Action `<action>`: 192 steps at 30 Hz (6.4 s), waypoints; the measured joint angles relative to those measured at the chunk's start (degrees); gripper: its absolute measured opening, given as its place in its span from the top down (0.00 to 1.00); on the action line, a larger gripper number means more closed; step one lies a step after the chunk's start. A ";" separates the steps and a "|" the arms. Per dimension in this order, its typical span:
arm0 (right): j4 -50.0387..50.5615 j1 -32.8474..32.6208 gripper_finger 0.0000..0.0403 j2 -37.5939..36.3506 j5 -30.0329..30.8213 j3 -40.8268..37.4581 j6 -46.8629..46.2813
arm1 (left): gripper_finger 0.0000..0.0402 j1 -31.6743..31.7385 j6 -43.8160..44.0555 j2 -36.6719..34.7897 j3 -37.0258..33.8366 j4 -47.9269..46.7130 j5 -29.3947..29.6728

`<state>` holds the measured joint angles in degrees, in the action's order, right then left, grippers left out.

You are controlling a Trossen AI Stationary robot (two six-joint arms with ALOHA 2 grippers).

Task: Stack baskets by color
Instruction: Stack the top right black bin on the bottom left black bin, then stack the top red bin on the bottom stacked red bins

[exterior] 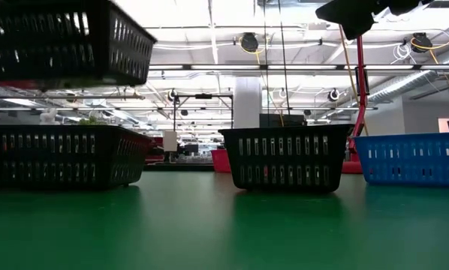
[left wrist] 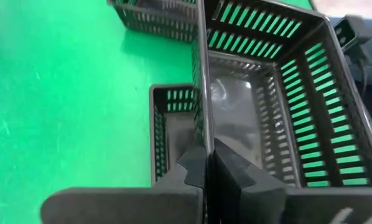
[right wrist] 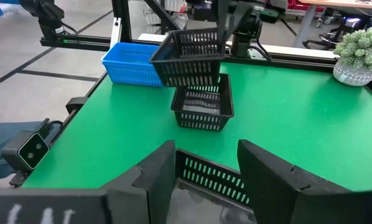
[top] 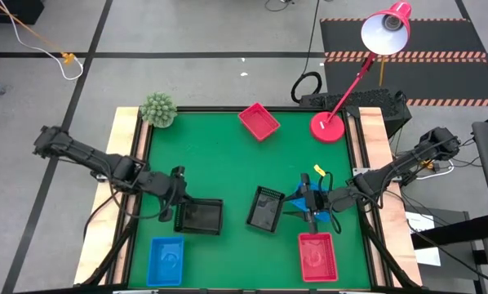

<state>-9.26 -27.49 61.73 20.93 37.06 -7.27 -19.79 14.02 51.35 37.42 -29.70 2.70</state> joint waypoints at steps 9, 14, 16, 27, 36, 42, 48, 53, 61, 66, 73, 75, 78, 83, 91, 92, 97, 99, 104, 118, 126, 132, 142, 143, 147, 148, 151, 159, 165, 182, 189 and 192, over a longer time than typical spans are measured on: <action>0.02 0.00 0.59 0.00 0.00 0.00 0.02 | 0.97 6.01 -2.39 0.00 -2.48 0.12 -4.74; 0.04 0.00 0.59 0.00 -0.02 0.00 0.02 | 0.98 8.31 -3.01 0.00 -4.47 2.05 -6.56; 0.07 0.00 0.59 0.00 -0.02 0.00 0.02 | 0.97 8.96 -3.08 0.00 -5.72 3.71 -8.00; 0.12 0.02 0.59 0.00 -0.04 0.00 0.24 | 0.96 10.86 -3.23 0.00 -9.69 7.21 -10.40; 0.13 0.02 0.59 0.00 -0.04 0.00 0.24 | 0.95 10.93 -2.07 0.00 -9.69 7.24 -10.26; 0.50 0.02 0.59 0.00 -0.04 0.00 0.25 | 0.98 10.93 -0.49 0.00 -9.69 6.85 -10.17; 0.50 0.02 0.59 0.00 -0.04 0.00 0.24 | 0.93 10.93 -0.43 0.00 -9.69 6.79 -10.14; 0.50 0.02 0.59 0.00 -0.04 0.00 0.24 | 0.94 10.93 -0.37 0.00 -9.69 6.25 -10.13; 0.48 0.02 0.59 0.00 -0.04 0.00 0.24 | 0.88 10.93 -0.26 0.00 -9.69 5.95 -10.07; 0.48 0.02 0.59 0.00 -0.04 0.00 0.24 | 0.79 10.76 0.26 0.00 -9.69 5.93 -8.44; 0.48 0.02 0.59 0.00 -0.07 0.00 0.05 | 0.72 10.60 0.48 0.00 -9.69 6.84 -6.92; 0.48 0.02 0.59 0.03 -0.06 0.00 -0.03 | 0.72 10.60 0.48 0.00 -9.69 8.63 -5.85; 0.59 0.02 0.59 0.35 -0.07 0.00 -0.98 | 0.72 10.60 1.13 0.00 -9.69 12.79 -3.13; 1.18 0.11 0.59 0.87 0.11 0.02 -3.12 | 0.72 10.58 -0.52 0.00 -9.69 20.50 2.92; 2.19 2.98 0.59 1.20 4.60 0.04 -4.07 | 0.72 10.60 -8.58 0.00 -9.67 30.96 13.80; 2.57 3.78 0.59 1.20 4.73 0.04 -4.08 | 0.72 10.63 -9.36 0.00 -9.67 31.67 14.66; 4.92 8.16 0.59 1.25 4.46 0.04 -4.92 | 0.72 11.58 -12.88 0.02 -8.84 32.91 16.89; 6.27 9.93 0.59 1.25 4.33 0.04 -4.94 | 0.72 12.03 -12.89 0.02 -8.03 32.69 16.90; 8.07 14.76 0.59 1.25 -0.66 0.04 -4.99 | 0.72 12.87 -13.71 0.02 -4.02 28.92 16.89; 27.20 31.25 0.59 6.53 -3.19 14.34 2.82 | 0.72 14.80 -12.87 0.02 0.21 20.47 16.70; 30.69 41.79 0.59 19.42 -4.85 28.17 15.60 | 0.72 14.82 -11.10 0.02 0.21 17.42 16.67; 36.00 48.02 0.59 31.57 -11.21 42.48 21.71 | 0.72 14.84 -11.38 0.02 0.21 17.32 16.68; 40.42 55.02 0.59 45.28 -17.69 59.40 43.03 | 0.72 14.84 -10.89 0.02 0.21 12.47 16.68; 40.17 55.60 0.59 46.10 -18.34 59.96 45.31 | 0.72 14.84 -10.86 0.02 0.21 11.94 16.68; 38.83 58.04 0.59 48.23 -21.54 60.78 52.45 | 0.72 14.84 -10.51 0.02 0.21 10.66 16.68; 38.31 58.62 0.59 48.67 -21.91 60.78 53.68 | 0.72 14.84 -10.51 0.02 0.21 10.48 16.66; 36.89 60.56 0.59 49.79 -22.84 60.81 55.84 | 0.72 14.83 -10.69 0.02 0.21 10.13 16.44; 34.69 66.15 0.59 52.36 -29.17 60.76 56.30 | 0.72 14.82 -10.75 0.02 0.21 10.15 16.42; 33.54 69.09 0.59 53.93 -29.85 60.78 45.42 | 0.72 14.83 -10.88 0.02 0.21 10.15 16.39; 42.46 69.86 0.59 55.55 -28.50 60.57 14.78 | 0.72 14.84 -13.24 0.02 0.19 10.24 16.27; 49.44 69.45 0.59 58.40 -25.71 60.50 11.83 | 0.72 15.24 -15.44 0.02 0.19 11.31 16.26; 51.29 69.03 0.59 58.53 -23.56 60.50 10.89 | 0.72 15.47 -16.55 0.02 0.19 13.09 16.24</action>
<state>42.03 41.54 120.27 -2.63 97.56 3.62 -4.32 -2.53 51.37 37.60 -16.62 18.94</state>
